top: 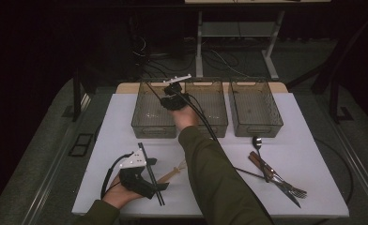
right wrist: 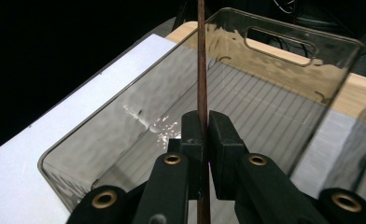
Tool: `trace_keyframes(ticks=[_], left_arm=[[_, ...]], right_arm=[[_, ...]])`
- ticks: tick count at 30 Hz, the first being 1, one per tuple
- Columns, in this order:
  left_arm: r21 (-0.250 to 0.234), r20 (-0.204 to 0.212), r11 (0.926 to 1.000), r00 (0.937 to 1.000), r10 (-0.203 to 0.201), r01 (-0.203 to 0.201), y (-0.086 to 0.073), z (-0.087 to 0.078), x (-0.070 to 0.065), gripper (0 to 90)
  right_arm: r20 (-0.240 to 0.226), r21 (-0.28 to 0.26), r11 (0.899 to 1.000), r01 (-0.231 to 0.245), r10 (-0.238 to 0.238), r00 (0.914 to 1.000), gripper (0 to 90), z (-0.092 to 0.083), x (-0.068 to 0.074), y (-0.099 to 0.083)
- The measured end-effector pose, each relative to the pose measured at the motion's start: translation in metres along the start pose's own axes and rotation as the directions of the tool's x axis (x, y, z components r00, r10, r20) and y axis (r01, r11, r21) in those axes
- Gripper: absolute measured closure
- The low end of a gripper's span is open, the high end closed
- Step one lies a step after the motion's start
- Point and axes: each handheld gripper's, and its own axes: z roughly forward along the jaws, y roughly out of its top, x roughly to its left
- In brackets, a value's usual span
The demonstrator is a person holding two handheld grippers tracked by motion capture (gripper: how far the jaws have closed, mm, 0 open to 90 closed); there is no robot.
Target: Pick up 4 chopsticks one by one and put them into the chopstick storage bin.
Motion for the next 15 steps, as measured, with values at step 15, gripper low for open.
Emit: trace_keyframes(ticks=[15], left_arm=[[-0.005, 0.008, 1.0, 1.0, 0.0, 0.0, 0.001, 0.001, 0.0, 0.0]], right_arm=[[0.007, 0.024, 0.999, -0.029, 0.029, 0.9995, 84.1, 0.025, 0.003, -0.003]])
